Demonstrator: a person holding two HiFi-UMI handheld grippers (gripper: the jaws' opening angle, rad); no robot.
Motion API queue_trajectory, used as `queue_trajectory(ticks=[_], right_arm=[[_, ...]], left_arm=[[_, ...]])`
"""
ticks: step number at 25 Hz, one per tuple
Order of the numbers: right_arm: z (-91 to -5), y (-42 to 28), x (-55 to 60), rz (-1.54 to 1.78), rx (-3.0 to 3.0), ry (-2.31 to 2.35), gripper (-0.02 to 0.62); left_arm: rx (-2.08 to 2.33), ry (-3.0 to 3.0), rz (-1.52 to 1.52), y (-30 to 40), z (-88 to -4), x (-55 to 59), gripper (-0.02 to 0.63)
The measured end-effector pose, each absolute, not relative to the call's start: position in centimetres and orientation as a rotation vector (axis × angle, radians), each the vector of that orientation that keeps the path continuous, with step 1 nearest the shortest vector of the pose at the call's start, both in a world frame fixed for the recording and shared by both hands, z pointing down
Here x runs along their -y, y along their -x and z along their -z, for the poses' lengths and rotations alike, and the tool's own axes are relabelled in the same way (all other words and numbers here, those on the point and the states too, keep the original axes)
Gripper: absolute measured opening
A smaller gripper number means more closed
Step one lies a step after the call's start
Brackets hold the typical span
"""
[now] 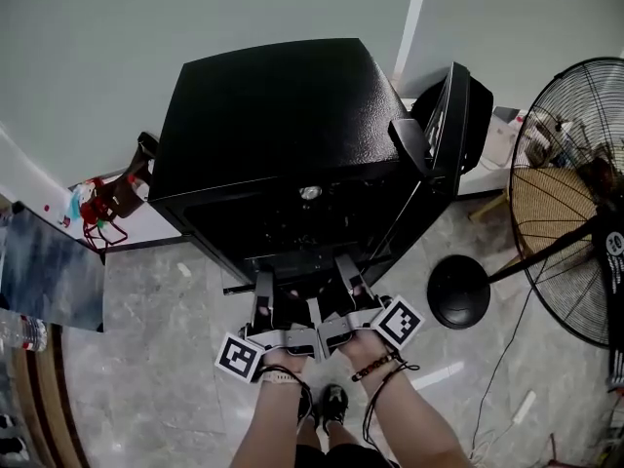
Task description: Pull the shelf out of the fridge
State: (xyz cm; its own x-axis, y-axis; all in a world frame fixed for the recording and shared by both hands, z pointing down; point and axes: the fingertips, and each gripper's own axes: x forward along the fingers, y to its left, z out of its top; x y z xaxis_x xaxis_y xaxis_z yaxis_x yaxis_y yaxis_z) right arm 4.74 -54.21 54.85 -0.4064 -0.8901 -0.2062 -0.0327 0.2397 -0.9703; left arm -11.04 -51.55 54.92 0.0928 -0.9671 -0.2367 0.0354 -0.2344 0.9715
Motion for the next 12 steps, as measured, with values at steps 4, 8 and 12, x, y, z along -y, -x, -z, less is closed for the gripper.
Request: queue_trajectory(ticks=[4, 8, 12], right_arm=[[-54.9, -4.9, 53.2, 1.277, -1.663, 0.872, 0.034], [-54.9, -4.9, 51.9, 1.271, -1.661, 0.864, 0.035], [-54.7, -5.0, 50.6, 1.263, -1.665, 0.857, 0.035]], left_arm=[[0.996, -1.408, 1.314, 10.9, -54.9, 50.6, 0.023], [0.991, -1.409, 1.315, 10.9, -55.1, 49.4, 0.023], [0.985, -1.408, 1.324, 10.8, -55.0, 48.1, 0.023]])
